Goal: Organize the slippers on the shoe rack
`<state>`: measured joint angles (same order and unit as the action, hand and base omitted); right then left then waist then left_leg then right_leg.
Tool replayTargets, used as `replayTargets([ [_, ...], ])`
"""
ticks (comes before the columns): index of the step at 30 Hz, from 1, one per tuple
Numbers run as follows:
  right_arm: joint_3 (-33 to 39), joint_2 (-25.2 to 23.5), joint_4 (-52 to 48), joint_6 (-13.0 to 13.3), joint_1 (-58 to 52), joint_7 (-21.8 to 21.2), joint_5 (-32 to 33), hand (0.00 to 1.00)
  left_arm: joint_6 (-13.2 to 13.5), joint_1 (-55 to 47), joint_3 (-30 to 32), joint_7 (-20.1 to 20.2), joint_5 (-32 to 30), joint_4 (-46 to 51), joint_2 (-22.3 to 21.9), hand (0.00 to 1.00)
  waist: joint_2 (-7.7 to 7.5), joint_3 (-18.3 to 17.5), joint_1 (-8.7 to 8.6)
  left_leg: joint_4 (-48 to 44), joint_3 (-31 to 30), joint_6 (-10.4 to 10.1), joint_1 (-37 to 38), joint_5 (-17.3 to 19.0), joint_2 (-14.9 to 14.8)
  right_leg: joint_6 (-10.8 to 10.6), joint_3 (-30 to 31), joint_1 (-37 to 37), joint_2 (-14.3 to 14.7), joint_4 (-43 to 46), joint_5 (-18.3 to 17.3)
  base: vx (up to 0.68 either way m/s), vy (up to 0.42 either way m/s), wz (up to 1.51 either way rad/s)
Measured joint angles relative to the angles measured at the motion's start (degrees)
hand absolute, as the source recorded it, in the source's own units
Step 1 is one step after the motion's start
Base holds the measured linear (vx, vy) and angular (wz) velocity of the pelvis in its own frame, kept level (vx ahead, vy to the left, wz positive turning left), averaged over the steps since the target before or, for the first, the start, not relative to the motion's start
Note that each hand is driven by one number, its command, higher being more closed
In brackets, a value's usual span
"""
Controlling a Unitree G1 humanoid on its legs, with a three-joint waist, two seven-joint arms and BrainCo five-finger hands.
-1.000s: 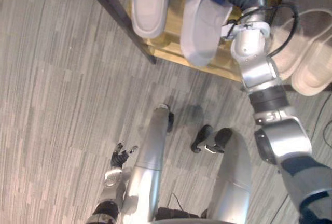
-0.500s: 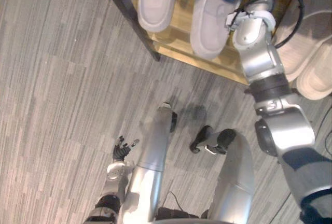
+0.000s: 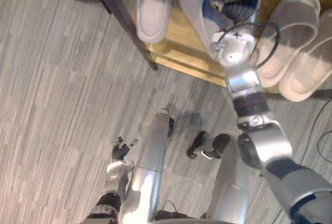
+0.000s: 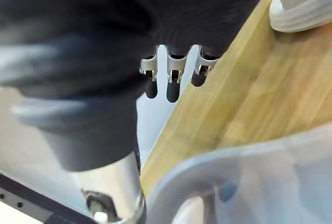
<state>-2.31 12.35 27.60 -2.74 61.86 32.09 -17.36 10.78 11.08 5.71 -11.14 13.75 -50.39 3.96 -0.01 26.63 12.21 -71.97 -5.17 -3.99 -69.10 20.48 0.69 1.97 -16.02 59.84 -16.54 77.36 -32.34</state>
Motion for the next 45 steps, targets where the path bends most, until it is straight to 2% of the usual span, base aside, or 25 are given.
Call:
replayTargets([
  [8,0.0,-1.09,0.02,0.2,-1.15,-2.23,1.75,0.0,-0.17,0.49,0.33,0.0,0.0,-0.96,-0.02,0.0,0.0,-0.01,-0.24,0.53,0.04,0.0,0.96,0.0,-0.31,-0.04,-0.05,-0.88,0.4,-0.69,0.03,-0.01,0.004,-0.02],
  [13,0.02,-1.39,0.19,0.62,-2.15,-2.68,2.92,0.0,-0.31,0.57,2.13,0.06,0.62,-1.68,-0.21,0.0,-0.49,-0.34,-0.34,1.44,0.07,-0.02,2.07,-0.01,-0.55,0.02,-0.2,-1.86,0.66,-1.66,0.11,0.0,-0.001,-0.01],
  [18,0.9,-2.12,0.21,1.94,-3.12,-2.98,7.49,0.0,-0.57,0.55,2.64,0.07,1.59,-2.45,-0.06,0.0,-1.0,-0.84,-0.52,1.8,0.03,-0.02,2.3,-0.01,-0.67,0.44,-0.39,-2.15,0.84,-2.19,0.5,0.0,0.0,0.0],
  [21,2.31,-4.23,0.21,2.66,-4.74,-3.57,11.58,0.0,-0.64,0.73,4.3,0.1,1.96,-3.16,-0.25,0.0,-1.15,-0.89,-0.76,2.25,-0.12,-0.02,3.07,-0.01,-0.93,0.2,-0.64,-3.1,1.23,-2.94,0.59,0.0,0.0,0.0],
  [22,2.65,-5.59,0.21,2.92,-6.15,-3.94,13.49,0.0,-0.85,0.69,4.74,0.12,2.1,-3.35,-0.15,0.0,-1.72,-1.27,-0.85,2.87,0.03,-0.07,3.54,-0.05,-0.97,0.09,-0.54,-3.37,1.27,-3.45,0.63,0.0,0.0,0.0],
  [26,4.13,-8.84,0.32,3.35,-8.52,-4.54,16.36,0.0,-1.5,0.69,6.34,0.14,2.12,-3.77,-0.15,0.0,-2.43,-1.69,-1.09,3.89,0.0,-0.25,4.53,-0.18,-1.02,0.04,-0.66,-4.26,1.45,-4.45,0.75,0.0,0.0,0.0],
  [36,4.26,-12.61,1.39,4.7,-10.61,-6.91,22.56,0.0,-1.71,1.2,8.91,0.11,2.07,-5.47,-0.21,0.0,-2.54,-1.65,-2.31,6.04,-0.08,-0.15,6.85,-0.39,-1.04,0.08,-1.13,-6.87,1.78,-7.04,1.74,0.0,0.0,0.0],
  [45,2.75,-15.77,2.55,6.33,-10.69,-8.57,29.46,0.0,-2.74,1.93,9.18,0.06,1.63,-5.41,-0.34,0.0,-2.62,-1.61,-2.45,6.91,-0.15,-0.07,7.93,-0.45,-1.08,-0.24,-1.22,-7.99,2.06,-8.07,1.93,0.0,-0.008,0.0],
])
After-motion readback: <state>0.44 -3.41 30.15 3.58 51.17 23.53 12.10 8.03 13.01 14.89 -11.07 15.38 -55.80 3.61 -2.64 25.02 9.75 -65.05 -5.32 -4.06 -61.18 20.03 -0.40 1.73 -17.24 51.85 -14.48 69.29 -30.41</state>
